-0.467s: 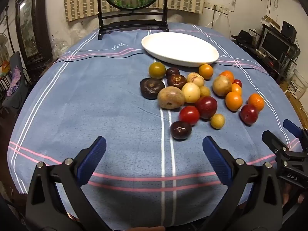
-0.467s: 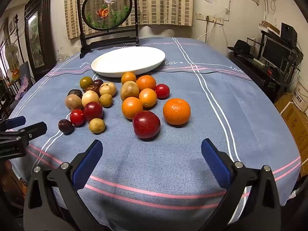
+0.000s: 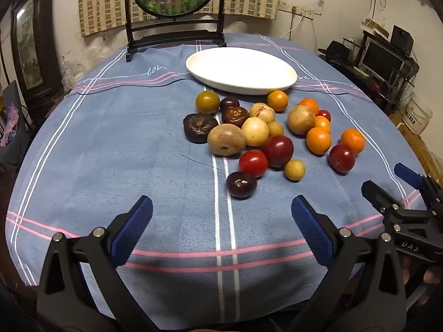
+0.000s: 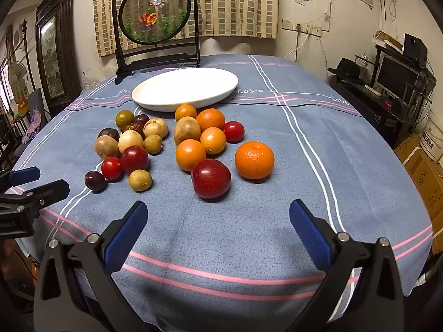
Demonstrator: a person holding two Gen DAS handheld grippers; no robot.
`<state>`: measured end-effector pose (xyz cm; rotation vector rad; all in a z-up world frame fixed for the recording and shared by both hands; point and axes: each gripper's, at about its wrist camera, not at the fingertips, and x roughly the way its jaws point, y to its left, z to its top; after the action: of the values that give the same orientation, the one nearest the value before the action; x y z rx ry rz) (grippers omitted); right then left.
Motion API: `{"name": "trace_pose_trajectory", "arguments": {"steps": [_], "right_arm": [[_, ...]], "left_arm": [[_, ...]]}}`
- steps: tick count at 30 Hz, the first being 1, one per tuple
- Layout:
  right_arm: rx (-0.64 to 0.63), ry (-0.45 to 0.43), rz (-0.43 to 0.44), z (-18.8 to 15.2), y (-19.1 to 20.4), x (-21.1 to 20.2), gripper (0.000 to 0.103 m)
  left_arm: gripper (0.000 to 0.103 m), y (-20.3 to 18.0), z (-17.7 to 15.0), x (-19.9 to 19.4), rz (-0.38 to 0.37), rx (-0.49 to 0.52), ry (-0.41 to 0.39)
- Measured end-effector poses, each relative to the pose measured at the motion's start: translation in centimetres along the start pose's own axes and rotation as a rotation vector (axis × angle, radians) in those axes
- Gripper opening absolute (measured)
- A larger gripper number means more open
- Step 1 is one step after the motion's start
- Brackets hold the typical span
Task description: Organize fruits
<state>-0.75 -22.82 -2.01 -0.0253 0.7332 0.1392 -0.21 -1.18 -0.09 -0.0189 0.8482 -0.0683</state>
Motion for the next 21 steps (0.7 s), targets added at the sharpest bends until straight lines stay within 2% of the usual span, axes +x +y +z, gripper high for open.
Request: {"name": "trace_pose_trajectory", "arguments": {"steps": [10, 21], "right_arm": [[0.000, 0.001, -0.001, 0.10, 0.07, 0.03, 0.102], [-0.002, 0.006, -0.001, 0.01, 0.01, 0.20, 0.102]], "left_arm": [[0.101, 0.47, -0.15, 0.25, 0.023, -0.033, 0.001], [0.101, 0.48, -0.22, 0.63, 0.008, -0.038, 0.013]]}}
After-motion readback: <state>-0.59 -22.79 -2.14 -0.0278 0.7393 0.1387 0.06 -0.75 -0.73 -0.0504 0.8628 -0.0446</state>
